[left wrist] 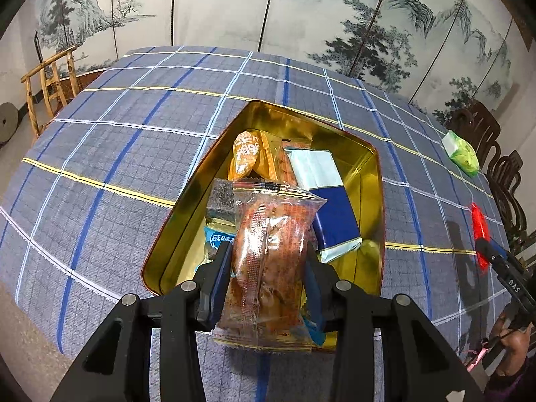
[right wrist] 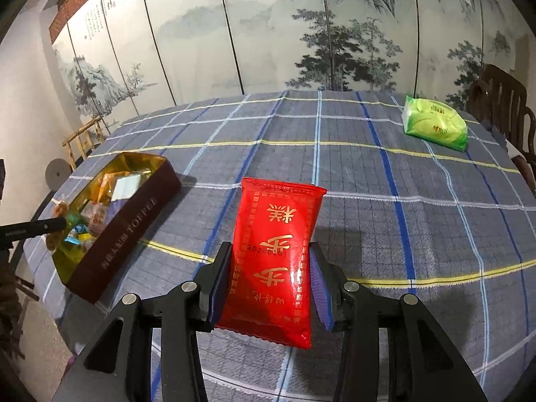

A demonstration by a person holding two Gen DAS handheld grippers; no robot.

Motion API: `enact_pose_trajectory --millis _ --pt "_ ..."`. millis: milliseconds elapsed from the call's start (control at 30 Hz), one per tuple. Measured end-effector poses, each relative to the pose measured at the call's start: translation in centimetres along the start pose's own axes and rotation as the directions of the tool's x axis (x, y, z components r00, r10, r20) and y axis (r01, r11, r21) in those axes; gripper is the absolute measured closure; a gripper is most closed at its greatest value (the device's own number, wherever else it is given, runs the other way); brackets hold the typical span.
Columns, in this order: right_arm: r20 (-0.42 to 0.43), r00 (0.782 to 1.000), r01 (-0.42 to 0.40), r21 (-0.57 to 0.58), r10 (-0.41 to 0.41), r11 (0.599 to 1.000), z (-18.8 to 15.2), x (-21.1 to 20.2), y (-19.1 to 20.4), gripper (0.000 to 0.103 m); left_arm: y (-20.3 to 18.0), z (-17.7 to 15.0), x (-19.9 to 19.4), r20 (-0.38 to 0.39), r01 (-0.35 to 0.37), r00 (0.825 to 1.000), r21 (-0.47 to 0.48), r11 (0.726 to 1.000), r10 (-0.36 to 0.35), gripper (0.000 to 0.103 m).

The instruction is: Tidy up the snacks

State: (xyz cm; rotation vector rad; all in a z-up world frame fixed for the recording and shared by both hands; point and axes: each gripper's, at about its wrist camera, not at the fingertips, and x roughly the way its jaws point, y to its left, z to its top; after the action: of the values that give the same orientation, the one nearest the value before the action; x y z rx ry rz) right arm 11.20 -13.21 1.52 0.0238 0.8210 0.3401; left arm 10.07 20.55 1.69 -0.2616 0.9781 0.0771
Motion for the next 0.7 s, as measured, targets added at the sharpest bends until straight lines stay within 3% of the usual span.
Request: enact_pose_trajectory --millis 700 --pt "0.020 0.999 -0.034 -0.041 0.035 0.999 1.5 -1.3 2.9 0.058 -1.0 0.3 0.4 0.037 -0.010 0.999 0.035 0.999 0.009 0.069"
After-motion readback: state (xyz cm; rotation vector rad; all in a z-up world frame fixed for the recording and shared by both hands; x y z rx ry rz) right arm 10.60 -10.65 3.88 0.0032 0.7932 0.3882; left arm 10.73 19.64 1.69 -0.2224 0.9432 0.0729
